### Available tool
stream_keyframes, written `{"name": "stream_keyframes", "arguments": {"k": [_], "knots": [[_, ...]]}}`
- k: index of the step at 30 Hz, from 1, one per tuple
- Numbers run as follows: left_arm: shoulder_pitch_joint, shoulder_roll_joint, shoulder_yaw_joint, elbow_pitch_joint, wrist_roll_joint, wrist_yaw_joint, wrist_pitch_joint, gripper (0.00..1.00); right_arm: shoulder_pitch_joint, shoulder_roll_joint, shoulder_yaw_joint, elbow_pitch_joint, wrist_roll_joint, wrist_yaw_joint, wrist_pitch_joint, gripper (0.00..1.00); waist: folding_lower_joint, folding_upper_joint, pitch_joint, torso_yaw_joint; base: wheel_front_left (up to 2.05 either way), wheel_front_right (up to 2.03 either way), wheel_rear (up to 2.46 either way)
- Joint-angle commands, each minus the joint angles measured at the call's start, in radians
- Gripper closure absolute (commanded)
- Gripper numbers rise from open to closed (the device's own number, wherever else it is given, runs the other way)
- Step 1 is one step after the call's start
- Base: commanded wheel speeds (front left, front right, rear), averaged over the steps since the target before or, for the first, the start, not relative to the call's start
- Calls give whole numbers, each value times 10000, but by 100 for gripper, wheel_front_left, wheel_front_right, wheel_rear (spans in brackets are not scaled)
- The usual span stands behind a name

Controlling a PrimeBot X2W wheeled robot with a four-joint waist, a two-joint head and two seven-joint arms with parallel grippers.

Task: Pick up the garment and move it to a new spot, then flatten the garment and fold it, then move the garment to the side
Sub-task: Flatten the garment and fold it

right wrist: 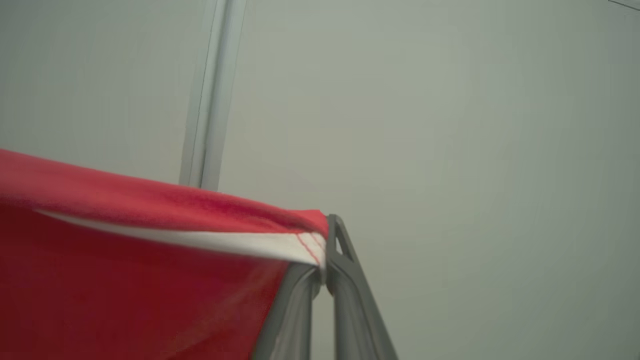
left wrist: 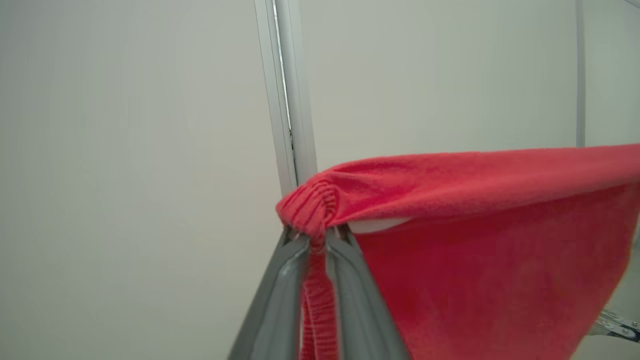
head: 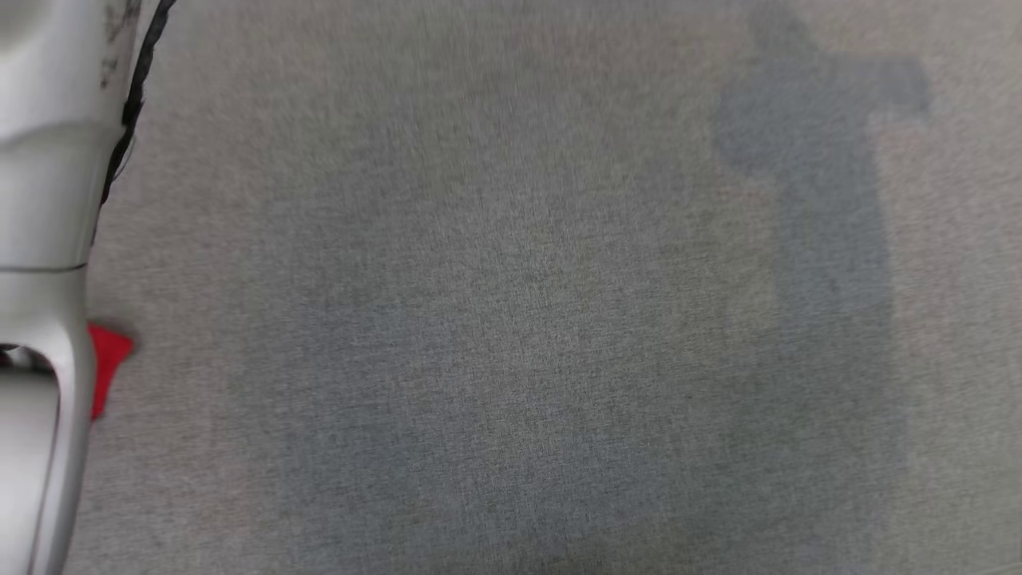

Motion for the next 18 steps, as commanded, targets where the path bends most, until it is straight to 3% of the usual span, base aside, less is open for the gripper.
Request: {"name": "stream_keyframes", "arguments": {"k": [1, 5, 10, 18], "knots": [[-41, 61, -73, 419, 166, -75, -289, 100, -21, 83, -27, 343, 9, -22, -88, 100, 0, 0, 854, -51, 0, 0, 0], [13, -269, -407, 1488, 472, -294, -1058, 100, 166, 302, 277, 1218, -46, -21, -193, 100, 0, 0, 1299, 1, 0, 0, 0], [811, -494, -1161, 2446, 1058, -682, -1276, 100, 972, 376, 633, 1658, 297, -21, -195, 100, 0, 0, 1499, 171, 0, 0, 0], [2902, -334, -1669, 1993, 1632, -949, -1290, 100, 2550, -90, 1534, 2302, 844, -21, -194, 100, 0, 0, 863, 438, 0, 0, 0]]}}
